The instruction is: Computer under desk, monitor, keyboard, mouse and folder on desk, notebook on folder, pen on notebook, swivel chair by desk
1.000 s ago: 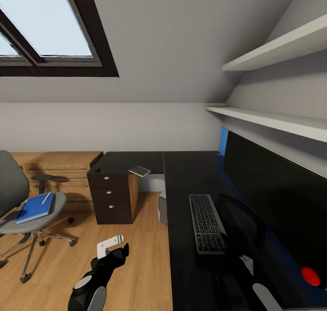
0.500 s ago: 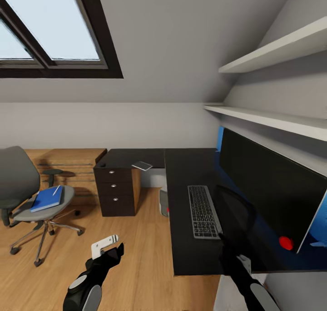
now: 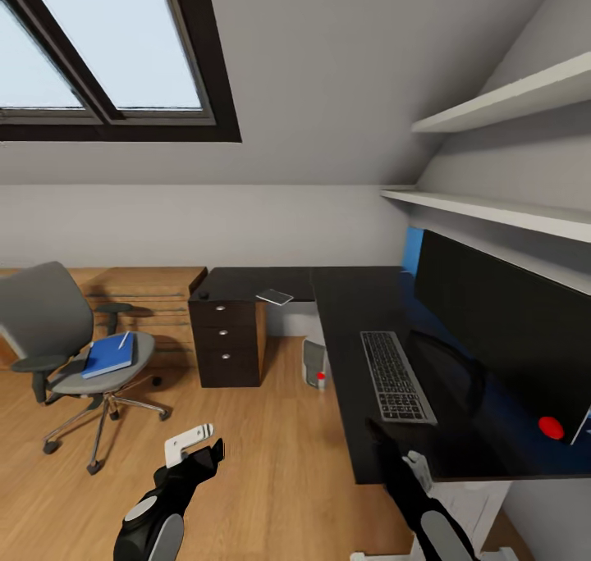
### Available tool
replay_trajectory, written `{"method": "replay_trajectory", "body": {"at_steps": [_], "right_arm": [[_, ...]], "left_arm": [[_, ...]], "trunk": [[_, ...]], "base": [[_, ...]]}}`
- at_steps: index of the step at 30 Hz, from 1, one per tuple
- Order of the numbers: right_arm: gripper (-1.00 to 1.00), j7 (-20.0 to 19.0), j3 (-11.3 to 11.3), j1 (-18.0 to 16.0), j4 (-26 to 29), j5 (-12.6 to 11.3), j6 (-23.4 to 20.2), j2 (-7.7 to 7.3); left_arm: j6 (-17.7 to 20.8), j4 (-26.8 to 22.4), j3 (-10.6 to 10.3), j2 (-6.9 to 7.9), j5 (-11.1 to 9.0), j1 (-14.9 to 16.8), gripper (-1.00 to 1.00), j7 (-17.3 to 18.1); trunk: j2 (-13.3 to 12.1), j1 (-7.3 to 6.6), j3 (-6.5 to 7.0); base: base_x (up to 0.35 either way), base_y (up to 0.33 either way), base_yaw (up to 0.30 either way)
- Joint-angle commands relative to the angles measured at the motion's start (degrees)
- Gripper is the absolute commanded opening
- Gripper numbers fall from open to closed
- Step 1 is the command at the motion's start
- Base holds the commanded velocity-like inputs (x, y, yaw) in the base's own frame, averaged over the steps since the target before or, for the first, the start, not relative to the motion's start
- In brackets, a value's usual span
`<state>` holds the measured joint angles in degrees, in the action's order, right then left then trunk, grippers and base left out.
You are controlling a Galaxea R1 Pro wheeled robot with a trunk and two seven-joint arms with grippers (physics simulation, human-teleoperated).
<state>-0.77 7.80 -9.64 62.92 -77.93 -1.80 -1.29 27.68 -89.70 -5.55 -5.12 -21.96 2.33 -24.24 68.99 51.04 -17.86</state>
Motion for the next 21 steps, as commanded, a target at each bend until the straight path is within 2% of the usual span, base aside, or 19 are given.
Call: {"method": "replay_trajectory", "body": {"at_steps": [1,17,21], "right_arm": [[1.0,-0.15,0.14,-0.03,0.7,-0.16,-0.05,0.06],[1.0,-0.24,0.52,-0.03,2.38,0.34,-0.06,0.42],[1.0,-0.31,0.44,-0.03,2.59,0.64,-0.09,0.83]], "left_arm": [[0.1,-0.05,-0.08,0.02,-0.58,0.04,1.0,-0.54],[0.1,0.05,-0.23,0.02,-0.45,0.04,1.0,-0.54],[0.03,0.06,-0.29,0.01,-0.63,0.04,1.0,-0.5]], "trunk": [[0.05,0.0,-0.07],[0.05,0.0,-0.07],[-0.75,-0.44,0.29]], "base": [[-0.002,0.332,0.0],[0.0,0.33,0.0],[0.0,0.101,0.0]]}}
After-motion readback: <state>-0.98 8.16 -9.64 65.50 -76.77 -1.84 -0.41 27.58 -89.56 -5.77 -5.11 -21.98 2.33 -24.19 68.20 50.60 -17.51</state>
